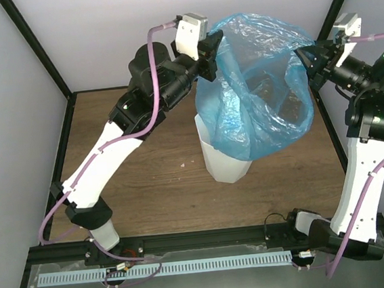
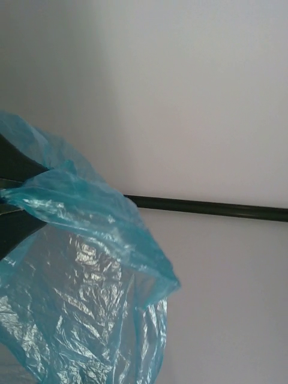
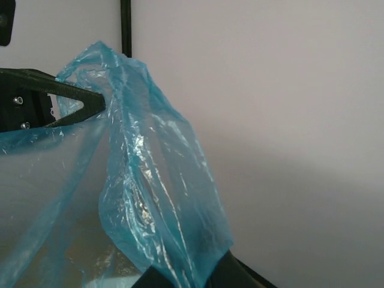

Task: Put the trash bags into the trash bin

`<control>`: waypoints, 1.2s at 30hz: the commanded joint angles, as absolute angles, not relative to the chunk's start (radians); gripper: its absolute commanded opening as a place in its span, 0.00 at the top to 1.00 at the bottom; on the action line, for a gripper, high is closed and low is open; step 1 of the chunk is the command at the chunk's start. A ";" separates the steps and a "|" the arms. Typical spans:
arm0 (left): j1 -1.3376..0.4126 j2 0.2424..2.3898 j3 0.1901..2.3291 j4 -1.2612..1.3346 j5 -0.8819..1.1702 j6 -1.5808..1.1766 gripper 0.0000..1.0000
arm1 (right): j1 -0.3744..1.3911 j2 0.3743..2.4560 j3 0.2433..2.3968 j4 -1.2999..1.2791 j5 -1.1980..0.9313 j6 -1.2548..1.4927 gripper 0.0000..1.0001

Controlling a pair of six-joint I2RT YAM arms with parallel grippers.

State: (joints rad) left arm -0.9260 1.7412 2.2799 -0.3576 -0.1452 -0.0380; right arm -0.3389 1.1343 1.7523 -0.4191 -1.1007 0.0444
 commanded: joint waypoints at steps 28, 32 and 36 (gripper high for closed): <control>-0.788 1.644 2.067 -0.484 -0.483 -0.063 0.96 | -0.041 1.243 1.658 -0.271 -0.928 0.062 0.99; -0.785 1.636 2.053 -0.514 -0.557 -0.055 0.96 | 0.000 1.289 1.705 -0.280 -0.939 0.033 0.99; -0.783 1.604 2.012 -0.511 -0.617 -0.048 0.96 | 0.026 1.322 1.737 -0.282 -0.919 0.019 0.99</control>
State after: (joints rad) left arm -0.7898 1.6489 2.0552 -0.5045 -0.5251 -0.0704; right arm -0.0002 1.3079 1.6684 -0.2882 -0.9432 0.0483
